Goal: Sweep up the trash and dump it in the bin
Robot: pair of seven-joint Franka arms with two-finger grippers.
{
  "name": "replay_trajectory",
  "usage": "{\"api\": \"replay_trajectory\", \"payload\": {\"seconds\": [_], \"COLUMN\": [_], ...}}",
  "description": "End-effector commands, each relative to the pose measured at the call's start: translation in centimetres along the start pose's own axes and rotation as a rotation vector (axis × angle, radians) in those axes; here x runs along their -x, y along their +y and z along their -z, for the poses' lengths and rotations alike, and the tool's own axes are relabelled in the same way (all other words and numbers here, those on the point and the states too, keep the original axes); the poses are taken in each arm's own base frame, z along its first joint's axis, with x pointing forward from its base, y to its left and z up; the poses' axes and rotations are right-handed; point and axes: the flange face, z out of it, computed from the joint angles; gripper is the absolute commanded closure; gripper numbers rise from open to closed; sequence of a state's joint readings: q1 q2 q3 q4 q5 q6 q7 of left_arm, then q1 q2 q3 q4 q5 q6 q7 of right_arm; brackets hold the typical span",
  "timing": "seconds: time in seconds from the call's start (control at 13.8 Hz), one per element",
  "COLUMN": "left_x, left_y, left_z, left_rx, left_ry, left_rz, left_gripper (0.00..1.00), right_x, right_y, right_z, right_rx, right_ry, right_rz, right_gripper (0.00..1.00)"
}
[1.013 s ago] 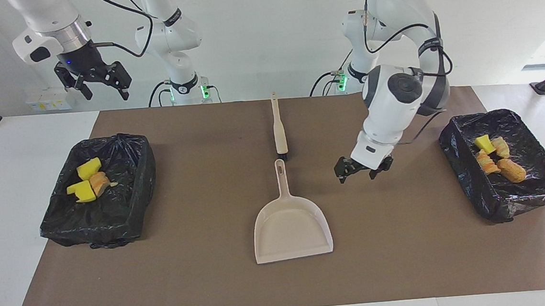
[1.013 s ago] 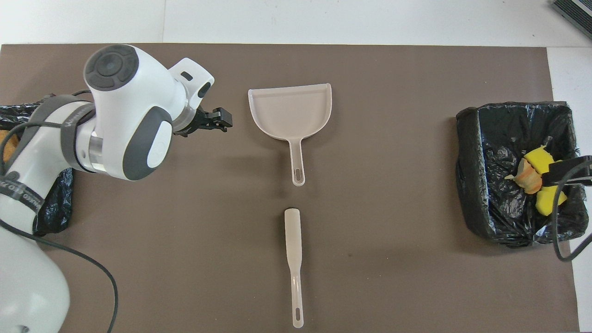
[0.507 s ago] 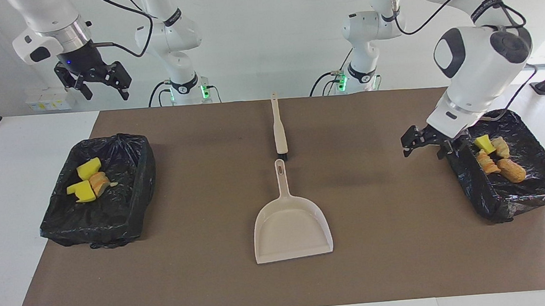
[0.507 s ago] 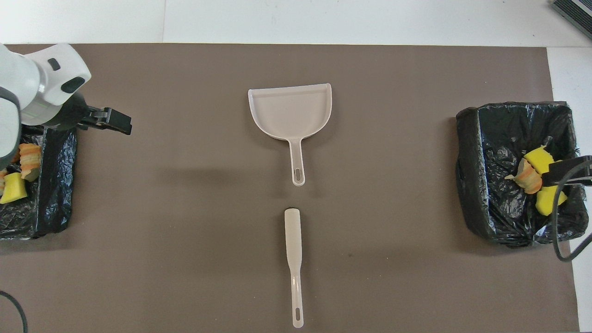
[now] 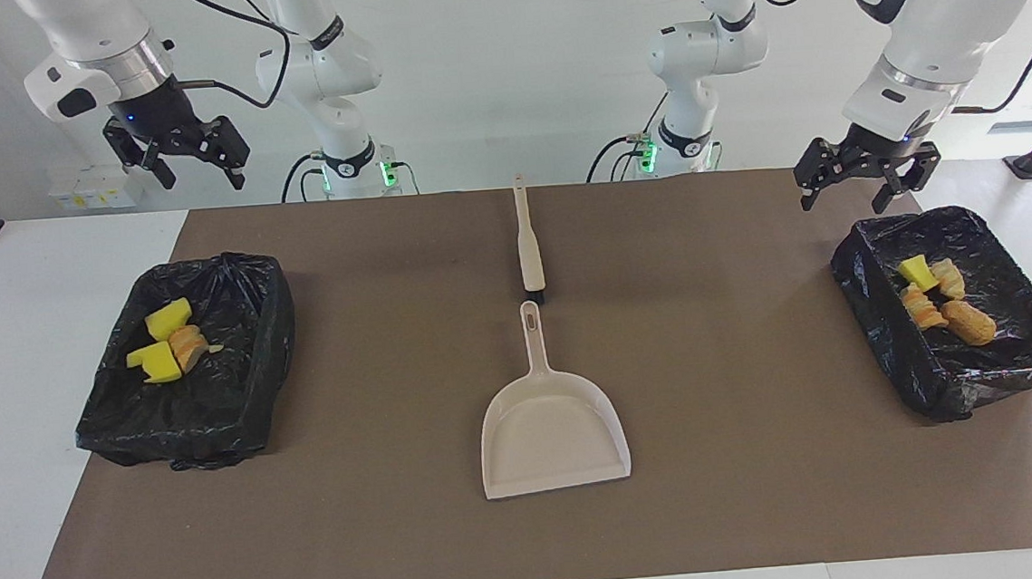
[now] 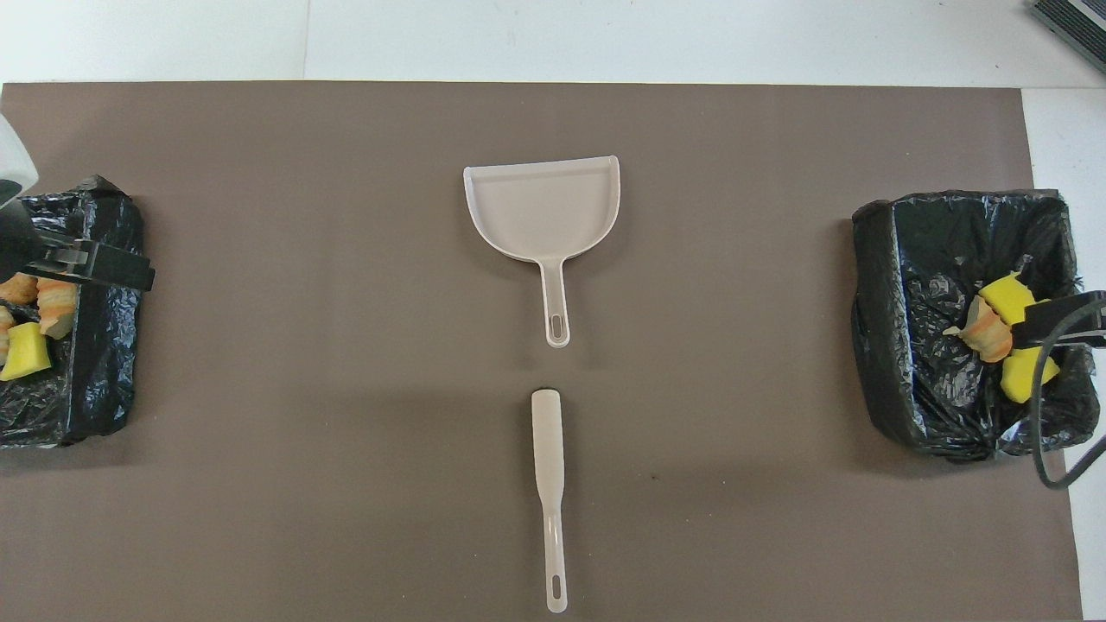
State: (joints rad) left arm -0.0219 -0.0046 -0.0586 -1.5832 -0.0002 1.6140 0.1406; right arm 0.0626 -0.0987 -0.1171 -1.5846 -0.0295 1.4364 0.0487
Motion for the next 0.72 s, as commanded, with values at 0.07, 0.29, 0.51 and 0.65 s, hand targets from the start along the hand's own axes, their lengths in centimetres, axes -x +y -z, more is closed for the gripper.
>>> {"api": "replay_trajectory", "payload": {"seconds": [0.07, 0.29, 0.51, 0.65], "left_x": [1.5, 1.3, 1.3, 1.2], "left_y": [0.1, 0.2, 0.1, 0.2], "left_z": [-0.4, 0.7, 0.8, 0.8], "left_rx": [-0.009, -0.002, -0.002, 0.015], "left_ry": [-0.025, 0.003, 0.007, 0.016], "left_rz": [0.015, 0.062, 0.054, 0.055], "left_gripper": [0.00, 0.00, 0.00, 0.00], "right_x": [0.6, 0.6, 0.5, 0.6], "right_y": [0.2, 0.2, 0.3, 0.3], "right_z": [0.2, 0.2, 0.2, 0.2], "right_rx": [-0.017, -0.015, -0.015, -0.017], "right_ry": [-0.003, -0.003, -0.003, -0.002], "right_rz": [0.024, 0.024, 0.022, 0.023], "right_gripper": [0.00, 0.00, 0.00, 0.00]}}
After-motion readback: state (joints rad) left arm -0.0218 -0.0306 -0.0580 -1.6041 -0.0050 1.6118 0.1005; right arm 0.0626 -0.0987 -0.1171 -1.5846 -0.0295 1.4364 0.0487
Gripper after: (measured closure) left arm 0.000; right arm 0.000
